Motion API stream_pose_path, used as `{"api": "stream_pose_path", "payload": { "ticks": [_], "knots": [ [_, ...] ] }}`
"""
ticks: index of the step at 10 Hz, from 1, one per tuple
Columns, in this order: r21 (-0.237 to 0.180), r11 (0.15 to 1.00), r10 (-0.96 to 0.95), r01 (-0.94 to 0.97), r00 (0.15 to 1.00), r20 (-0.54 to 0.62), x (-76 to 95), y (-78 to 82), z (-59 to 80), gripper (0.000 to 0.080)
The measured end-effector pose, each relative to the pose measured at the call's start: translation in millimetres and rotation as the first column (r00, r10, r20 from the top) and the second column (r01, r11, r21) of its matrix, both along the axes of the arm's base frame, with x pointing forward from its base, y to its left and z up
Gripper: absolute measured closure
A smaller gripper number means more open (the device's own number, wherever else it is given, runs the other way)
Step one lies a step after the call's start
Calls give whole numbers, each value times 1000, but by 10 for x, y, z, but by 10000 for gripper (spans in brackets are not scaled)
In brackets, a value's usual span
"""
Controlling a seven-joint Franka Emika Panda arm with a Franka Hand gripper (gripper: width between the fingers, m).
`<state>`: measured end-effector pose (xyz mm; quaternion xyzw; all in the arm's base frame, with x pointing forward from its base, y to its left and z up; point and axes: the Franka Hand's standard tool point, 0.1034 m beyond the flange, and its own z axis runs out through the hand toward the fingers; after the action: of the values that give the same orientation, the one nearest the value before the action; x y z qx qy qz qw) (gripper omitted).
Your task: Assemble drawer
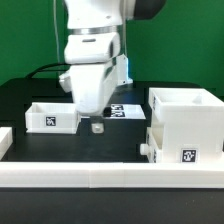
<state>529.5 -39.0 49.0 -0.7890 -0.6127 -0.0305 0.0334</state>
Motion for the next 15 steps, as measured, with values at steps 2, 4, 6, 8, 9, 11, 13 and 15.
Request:
{"api": "stream_pose_path", "payload": {
  "ticks": [2,4,6,8,9,11,13,15],
  "knots": [
    [-14,983,-185,185,982,-25,-160,-78,30,150],
    [-13,952,-307,306,951,-39,-177,-65,19,150],
    [-11,901,-433,433,900,-52,-176,-48,18,150],
    [-5,834,-551,552,833,-48,-179,-68,25,150],
    [-6,760,-650,650,759,-34,-262,-156,26,150],
    [-31,595,-803,803,593,-58,-411,-358,61,150],
    [-39,449,-892,893,446,-73,-465,-409,51,150],
    [-42,366,-929,930,361,-84,-456,-369,47,150]
  ]
}}
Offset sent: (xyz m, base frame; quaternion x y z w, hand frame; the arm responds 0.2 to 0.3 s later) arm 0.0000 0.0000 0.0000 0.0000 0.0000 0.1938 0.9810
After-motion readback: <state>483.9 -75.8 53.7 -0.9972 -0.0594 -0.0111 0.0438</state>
